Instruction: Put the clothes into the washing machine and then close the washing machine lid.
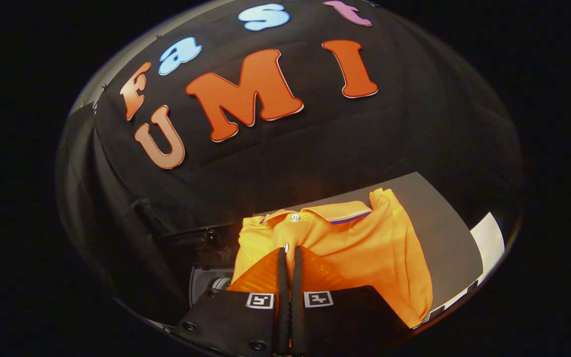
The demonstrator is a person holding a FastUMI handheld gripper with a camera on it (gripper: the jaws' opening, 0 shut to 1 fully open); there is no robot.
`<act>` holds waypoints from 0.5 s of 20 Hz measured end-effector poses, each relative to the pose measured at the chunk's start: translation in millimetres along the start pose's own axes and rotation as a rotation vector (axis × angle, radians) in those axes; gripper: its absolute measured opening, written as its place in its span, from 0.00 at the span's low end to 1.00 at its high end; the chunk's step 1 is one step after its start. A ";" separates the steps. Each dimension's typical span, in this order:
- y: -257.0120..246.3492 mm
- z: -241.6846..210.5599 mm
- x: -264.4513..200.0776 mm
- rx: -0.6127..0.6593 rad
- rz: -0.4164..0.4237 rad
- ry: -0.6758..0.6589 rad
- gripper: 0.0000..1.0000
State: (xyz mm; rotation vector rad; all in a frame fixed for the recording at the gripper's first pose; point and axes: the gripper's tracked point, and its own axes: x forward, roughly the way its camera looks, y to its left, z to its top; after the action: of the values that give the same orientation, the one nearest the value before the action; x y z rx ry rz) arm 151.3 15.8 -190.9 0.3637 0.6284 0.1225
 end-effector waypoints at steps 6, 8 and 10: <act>103.0 9.5 -26.8 -0.007 0.129 -0.027 0.09; 132.2 4.8 -27.2 -0.002 0.164 -0.026 0.09; 164.6 -1.9 -25.1 0.002 0.196 -0.021 0.09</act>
State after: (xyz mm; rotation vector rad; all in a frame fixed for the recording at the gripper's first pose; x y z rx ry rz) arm 129.6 163.8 -117.8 0.4279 0.5708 0.3052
